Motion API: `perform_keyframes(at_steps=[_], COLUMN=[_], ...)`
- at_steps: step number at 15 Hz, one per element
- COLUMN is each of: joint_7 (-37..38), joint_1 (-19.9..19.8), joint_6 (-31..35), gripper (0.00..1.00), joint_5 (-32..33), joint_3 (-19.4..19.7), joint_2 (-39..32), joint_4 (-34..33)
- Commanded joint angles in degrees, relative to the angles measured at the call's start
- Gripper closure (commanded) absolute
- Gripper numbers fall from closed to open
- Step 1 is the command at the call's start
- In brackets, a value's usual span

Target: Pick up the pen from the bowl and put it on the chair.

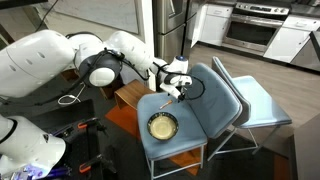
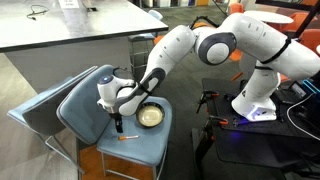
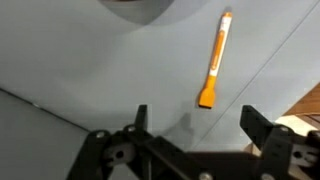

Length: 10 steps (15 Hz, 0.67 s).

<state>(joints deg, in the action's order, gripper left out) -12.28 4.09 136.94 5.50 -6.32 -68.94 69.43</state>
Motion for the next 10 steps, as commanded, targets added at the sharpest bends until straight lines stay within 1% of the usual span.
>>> perform_keyframes(at_steps=[1, 5, 10], joint_7=[-0.6, 0.6, 0.9], joint_1=[-0.7, -0.2, 0.0], joint_6=[6.3, 17.1, 25.1], gripper=[0.0, 0.0, 0.0], joint_5=[0.7, 1.1, 2.0], joint_3=[-0.3, 0.9, 1.8], joint_2=[9.2, 16.6, 26.0], joint_4=[14.5, 26.6, 43.5])
